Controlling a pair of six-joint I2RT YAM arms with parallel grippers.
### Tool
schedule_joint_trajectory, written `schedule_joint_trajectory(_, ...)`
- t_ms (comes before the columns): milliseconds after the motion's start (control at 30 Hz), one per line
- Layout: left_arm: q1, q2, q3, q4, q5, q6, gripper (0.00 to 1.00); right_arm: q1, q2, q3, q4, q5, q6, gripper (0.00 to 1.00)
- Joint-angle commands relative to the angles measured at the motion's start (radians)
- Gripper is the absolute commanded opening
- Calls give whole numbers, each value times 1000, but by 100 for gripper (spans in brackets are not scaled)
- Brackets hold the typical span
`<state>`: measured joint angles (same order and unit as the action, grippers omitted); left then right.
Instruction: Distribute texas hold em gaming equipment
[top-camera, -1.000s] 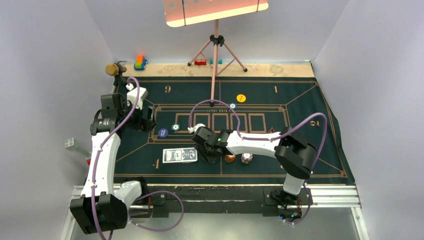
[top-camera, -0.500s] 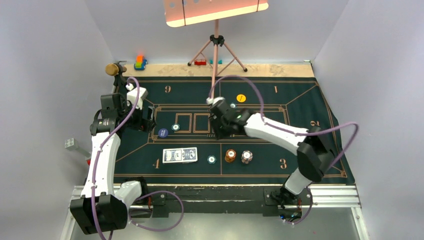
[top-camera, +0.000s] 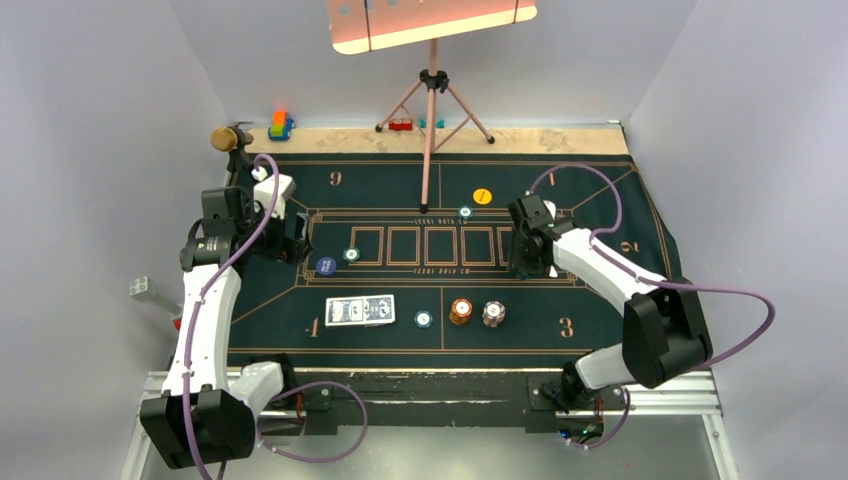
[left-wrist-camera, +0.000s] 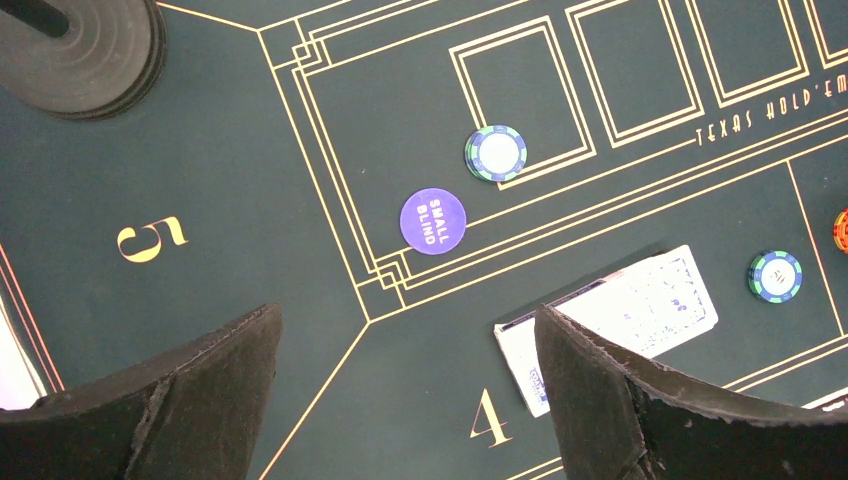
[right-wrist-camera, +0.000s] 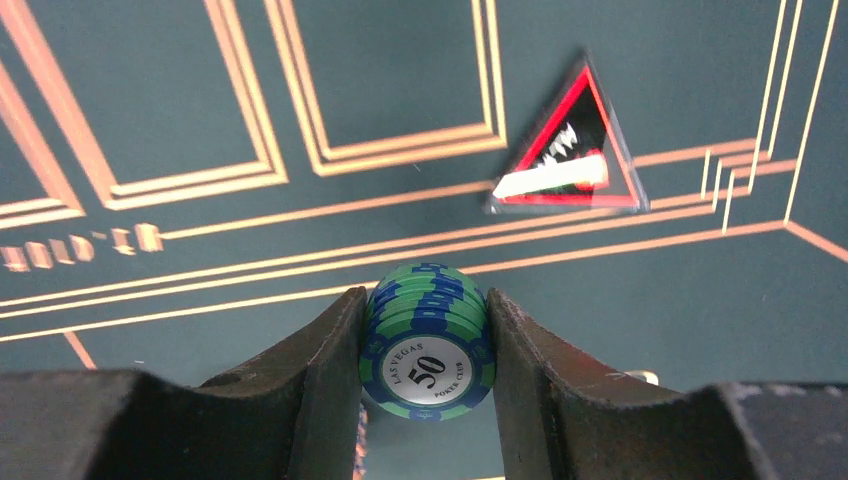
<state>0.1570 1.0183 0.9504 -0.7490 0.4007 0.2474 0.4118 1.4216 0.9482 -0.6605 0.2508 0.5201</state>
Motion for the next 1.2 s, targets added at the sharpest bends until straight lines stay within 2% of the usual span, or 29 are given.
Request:
schedule_joint_trajectory(0, 9, -18, -5, 13, 25, 14, 100, -9, -54, -73, -54, 19, 120, 28)
schedule_joint_trajectory(300, 9, -16, -5, 12, 27, 18, 100, -26, -26, -93, -84, 72, 189, 29)
schedule_joint_trajectory(333, 10, -15, -5, 12, 27, 19, 100, -26, -20, -86, -92, 82, 201, 31)
schedule_joint_trajectory(467, 9, -15, -5, 13, 26, 19, 100, -26, 9, -91, -83, 93, 244, 50)
schedule_joint_trajectory(733, 9, -13, -5, 16, 20, 20, 100, -28, 39, -135, -42, 140, 369, 51)
schedule_joint_trajectory(967, 9, -12, -7, 15, 20, 22, 100, -28, 8, -119, -52, 145, 356, 56)
schedule_joint_trajectory(1167, 9, -13, -5, 13, 20, 20, 100, -27, -71, -39, -120, 157, 329, 61)
